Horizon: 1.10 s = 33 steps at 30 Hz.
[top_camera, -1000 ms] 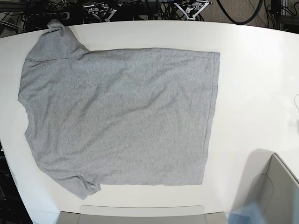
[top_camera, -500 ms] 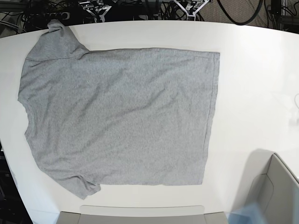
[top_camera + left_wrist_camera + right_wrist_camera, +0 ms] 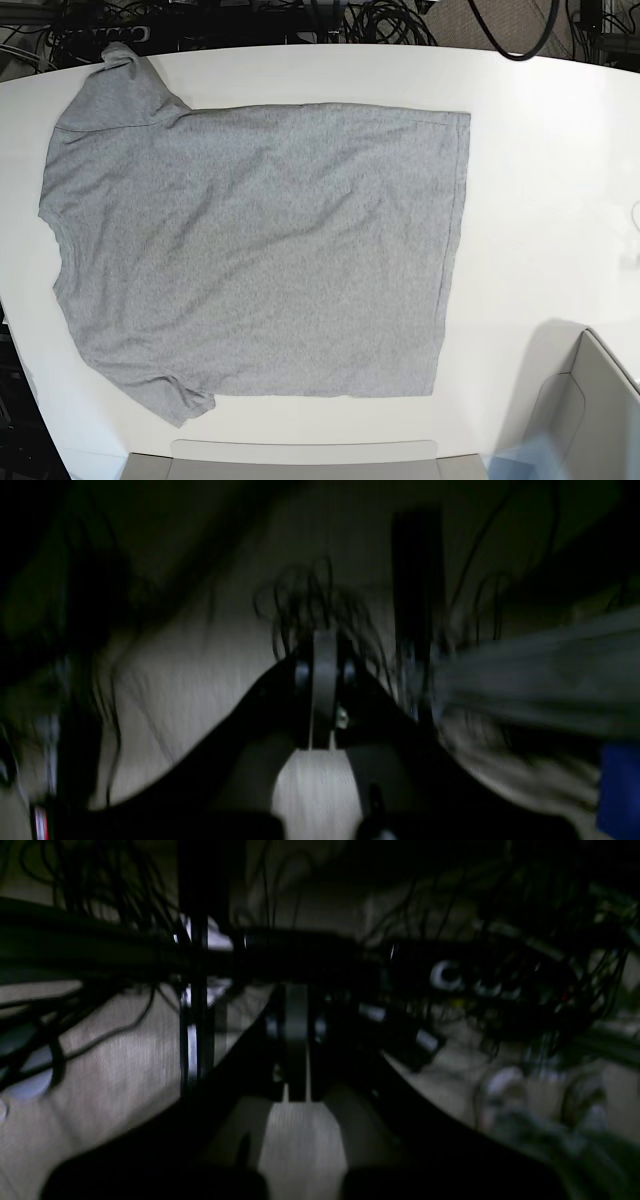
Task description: Fold the T-shirt properly
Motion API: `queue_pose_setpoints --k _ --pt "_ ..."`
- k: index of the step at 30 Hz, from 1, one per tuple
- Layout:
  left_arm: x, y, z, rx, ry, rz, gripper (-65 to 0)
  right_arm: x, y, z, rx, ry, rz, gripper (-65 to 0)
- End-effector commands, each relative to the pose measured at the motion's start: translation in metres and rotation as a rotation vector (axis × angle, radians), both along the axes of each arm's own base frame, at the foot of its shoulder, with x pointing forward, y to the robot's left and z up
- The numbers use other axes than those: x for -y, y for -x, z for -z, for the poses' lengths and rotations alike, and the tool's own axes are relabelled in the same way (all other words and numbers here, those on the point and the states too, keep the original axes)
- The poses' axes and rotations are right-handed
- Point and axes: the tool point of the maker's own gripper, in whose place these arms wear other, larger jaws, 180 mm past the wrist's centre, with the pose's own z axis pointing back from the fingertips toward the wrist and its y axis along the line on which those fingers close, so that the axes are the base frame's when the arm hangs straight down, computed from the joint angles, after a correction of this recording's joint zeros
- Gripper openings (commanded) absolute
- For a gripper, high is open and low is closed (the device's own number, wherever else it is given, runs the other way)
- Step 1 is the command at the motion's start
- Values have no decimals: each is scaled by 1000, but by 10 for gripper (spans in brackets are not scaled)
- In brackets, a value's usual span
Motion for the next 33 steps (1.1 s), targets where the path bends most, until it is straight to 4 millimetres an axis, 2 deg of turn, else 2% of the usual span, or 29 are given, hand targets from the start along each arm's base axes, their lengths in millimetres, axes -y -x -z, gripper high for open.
queue_pose_setpoints --k 1,4,6,9,11,14,17,22,26,30,33 --pt "4 1 -14 77 3 21 -649 6 1 -8 47 4 -1 -650" --pt "7 -3 -40 226 4 42 -646 12 1 -27 153 7 -13 -649" --pt "7 0 -40 217 4 42 -628 13 5 -33 179 9 -5 -649" --pt "6 -6 -47 261 0 47 -608 29 2 -42 228 40 80 -649" --pt "6 -4 -55 290 -4 51 -606 33 -5 -55 299 38 129 -649" --pt "4 -6 -76 369 -13 61 -606 30 -14 -87 420 1 132 -649" --pt "3 -7 -101 447 -22 73 -606 17 -23 -125 526 -57 97 -649" --pt "2 -14 -136 553 -34 85 -606 2 -32 -173 633 -125 59 -649" --pt "2 -10 -148 570 -37 89 -605 -12 -33 -196 648 -171 53 -649" --pt "1 -17 -156 607 -41 91 -605 -23 -39 -225 690 -212 62 -649" --pt "2 -12 -165 611 -42 95 -605 -18 -50 -250 735 -249 133 -648"
